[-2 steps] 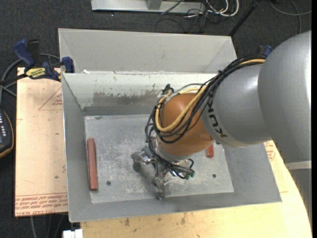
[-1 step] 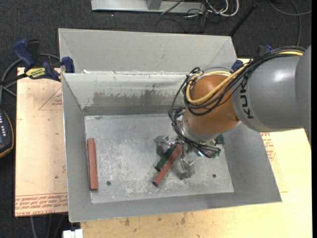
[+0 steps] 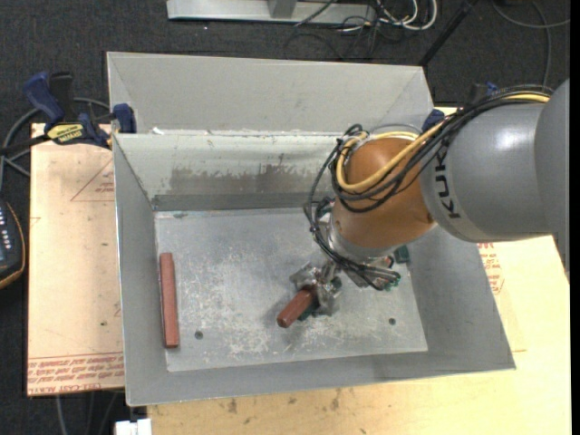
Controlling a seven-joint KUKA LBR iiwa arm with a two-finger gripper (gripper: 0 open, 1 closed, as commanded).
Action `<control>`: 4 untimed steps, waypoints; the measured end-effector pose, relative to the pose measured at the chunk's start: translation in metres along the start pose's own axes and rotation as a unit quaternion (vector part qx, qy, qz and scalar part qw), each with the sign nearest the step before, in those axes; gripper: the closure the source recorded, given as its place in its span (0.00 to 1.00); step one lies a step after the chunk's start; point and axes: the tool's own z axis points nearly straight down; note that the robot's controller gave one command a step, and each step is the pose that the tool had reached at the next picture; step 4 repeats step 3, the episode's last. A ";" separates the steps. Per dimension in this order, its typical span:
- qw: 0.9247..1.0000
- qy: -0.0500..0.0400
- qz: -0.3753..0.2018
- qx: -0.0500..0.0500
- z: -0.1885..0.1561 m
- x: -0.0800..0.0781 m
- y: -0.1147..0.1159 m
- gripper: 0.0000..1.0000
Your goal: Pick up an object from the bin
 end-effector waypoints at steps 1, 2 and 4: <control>0.988 -0.003 -0.154 0.001 -0.071 -0.041 0.022 1.00; 0.988 -0.004 -0.157 0.004 -0.256 -0.042 0.013 1.00; 0.949 0.000 -0.316 0.001 -0.240 -0.048 -0.001 1.00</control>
Offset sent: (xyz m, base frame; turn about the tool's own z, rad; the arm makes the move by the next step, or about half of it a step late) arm 0.0183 0.0397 0.0694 -0.3106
